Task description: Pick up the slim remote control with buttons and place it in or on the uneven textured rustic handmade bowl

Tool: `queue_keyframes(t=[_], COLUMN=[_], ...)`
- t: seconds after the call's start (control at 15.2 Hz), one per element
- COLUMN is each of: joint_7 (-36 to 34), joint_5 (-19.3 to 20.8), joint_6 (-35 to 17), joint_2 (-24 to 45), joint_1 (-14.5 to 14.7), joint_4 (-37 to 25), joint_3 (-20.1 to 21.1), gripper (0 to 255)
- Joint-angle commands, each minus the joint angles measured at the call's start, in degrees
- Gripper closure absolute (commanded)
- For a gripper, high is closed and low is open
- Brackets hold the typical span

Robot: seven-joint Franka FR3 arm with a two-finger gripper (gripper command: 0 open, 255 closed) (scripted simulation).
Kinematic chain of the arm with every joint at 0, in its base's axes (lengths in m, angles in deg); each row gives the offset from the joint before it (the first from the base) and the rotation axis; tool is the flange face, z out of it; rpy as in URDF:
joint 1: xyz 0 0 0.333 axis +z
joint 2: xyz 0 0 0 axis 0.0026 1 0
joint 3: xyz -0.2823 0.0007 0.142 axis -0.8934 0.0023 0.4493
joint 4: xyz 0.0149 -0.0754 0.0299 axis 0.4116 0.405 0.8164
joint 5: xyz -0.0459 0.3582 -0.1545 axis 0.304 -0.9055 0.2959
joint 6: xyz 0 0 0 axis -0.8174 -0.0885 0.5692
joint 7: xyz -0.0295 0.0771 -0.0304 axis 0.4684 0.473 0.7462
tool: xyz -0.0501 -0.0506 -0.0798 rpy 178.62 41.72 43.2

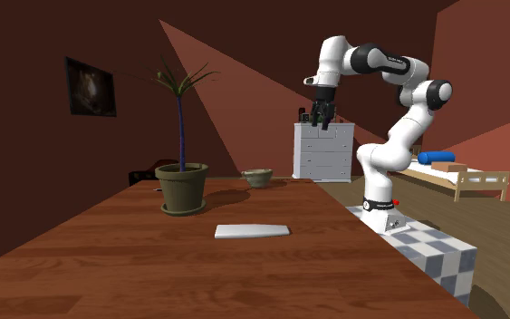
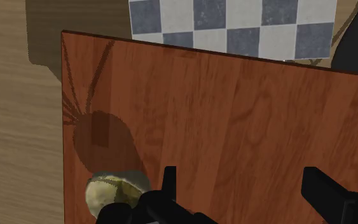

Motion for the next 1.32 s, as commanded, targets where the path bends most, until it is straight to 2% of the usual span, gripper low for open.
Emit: queue_keyframes(t=[0.0,0.59,1.25], joint_7=[0.0,-8.5,-17.4], joint_5=[0.0,-4.1,-5.0], joint_6=[0.0,-12.4,-23.5], joint_2=[0.0,14.1,33.7], joint_1=[0.0,0.9,1.4], joint_4=[0.0,-0.4,-8.0], joint_3=[0.0,5.3,10.7], gripper=[0,0,0])
